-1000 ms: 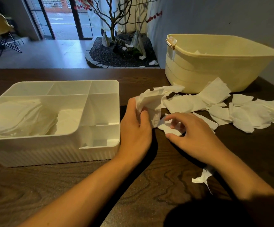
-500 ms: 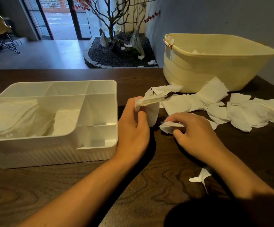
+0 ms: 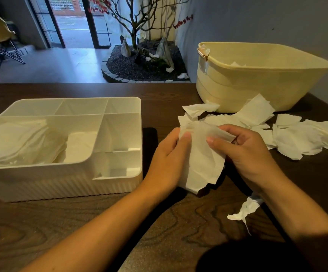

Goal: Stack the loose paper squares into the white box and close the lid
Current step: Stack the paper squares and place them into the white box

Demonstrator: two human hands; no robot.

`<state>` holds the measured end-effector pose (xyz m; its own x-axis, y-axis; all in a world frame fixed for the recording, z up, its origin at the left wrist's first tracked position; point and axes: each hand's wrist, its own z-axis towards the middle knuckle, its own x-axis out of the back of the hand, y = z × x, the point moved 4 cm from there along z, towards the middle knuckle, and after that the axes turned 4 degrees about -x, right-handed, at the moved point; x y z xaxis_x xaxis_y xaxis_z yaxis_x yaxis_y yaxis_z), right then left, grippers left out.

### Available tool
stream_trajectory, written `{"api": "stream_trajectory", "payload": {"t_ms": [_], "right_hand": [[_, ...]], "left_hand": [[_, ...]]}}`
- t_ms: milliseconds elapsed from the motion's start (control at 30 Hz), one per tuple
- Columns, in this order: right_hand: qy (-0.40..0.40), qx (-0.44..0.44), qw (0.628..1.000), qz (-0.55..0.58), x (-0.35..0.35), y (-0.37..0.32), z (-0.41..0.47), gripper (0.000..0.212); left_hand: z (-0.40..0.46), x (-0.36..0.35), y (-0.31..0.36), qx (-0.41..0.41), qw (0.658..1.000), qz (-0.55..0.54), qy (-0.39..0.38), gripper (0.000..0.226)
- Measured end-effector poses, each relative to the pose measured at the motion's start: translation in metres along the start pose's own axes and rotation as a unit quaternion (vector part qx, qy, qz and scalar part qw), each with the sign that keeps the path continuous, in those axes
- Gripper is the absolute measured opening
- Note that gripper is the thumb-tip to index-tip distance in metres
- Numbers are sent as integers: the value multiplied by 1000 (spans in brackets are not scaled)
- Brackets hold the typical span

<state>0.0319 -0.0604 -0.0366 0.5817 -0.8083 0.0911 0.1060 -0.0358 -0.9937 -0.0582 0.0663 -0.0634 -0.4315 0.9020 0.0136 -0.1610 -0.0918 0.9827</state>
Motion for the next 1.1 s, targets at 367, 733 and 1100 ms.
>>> {"api": "stream_trajectory", "payload": {"t_ms": [367,733,1100], "right_hand": [[66,61,982,-168,3,4,2,14],[55,-79,816,-569,36,14,9,38],[16,-141,990,6,17,2,3,31]], "left_hand": [[2,-3,-3,-21,997,34,-71,34],[2,2,-4,-43,996,80,-6,30],[1,9,-6,-61,990,83,92,23]]}}
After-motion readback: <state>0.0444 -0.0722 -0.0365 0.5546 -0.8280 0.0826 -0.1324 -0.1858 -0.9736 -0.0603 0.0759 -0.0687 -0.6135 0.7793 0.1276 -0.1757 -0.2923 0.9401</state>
